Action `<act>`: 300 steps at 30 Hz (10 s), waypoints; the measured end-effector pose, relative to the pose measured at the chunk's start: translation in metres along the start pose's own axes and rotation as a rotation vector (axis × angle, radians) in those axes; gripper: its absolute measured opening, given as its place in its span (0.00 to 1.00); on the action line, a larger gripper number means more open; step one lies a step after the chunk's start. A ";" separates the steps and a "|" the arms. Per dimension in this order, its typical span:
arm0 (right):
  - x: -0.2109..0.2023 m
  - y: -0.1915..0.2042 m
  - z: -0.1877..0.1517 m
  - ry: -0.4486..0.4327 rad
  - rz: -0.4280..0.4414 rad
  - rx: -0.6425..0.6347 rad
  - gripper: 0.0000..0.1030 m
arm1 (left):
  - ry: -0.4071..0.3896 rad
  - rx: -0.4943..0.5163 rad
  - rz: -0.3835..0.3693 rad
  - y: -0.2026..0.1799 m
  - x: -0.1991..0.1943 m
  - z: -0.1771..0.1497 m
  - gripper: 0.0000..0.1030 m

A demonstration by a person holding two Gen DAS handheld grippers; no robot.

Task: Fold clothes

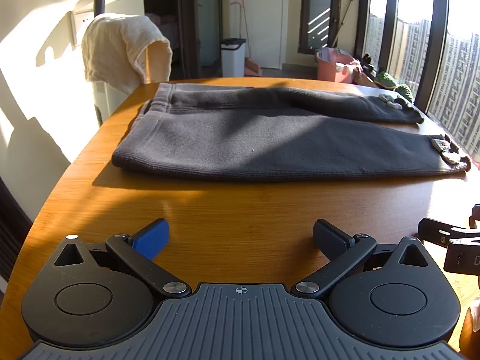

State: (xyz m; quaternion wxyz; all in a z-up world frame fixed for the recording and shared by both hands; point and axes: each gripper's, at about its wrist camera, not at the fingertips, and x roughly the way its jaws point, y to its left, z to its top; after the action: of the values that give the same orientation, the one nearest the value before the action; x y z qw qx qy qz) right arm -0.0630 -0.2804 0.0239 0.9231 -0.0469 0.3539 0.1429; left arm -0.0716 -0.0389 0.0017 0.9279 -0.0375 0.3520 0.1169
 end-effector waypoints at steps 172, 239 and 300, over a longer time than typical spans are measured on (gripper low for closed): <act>0.013 0.000 0.011 -0.012 0.037 -0.035 1.00 | -0.004 0.015 -0.019 0.000 0.002 0.003 1.00; 0.033 -0.006 0.029 0.008 0.019 0.008 1.00 | 0.003 0.007 -0.002 -0.013 0.029 0.027 1.00; 0.098 -0.131 0.176 -0.154 0.209 0.183 0.07 | 0.002 -0.107 -0.112 0.106 0.118 0.141 0.40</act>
State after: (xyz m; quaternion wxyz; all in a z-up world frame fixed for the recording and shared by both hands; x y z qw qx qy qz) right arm 0.1580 -0.3496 0.0872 0.9281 0.0858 0.2964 0.2084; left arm 0.0790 0.1083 0.0305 0.9292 -0.1070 0.3437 0.0833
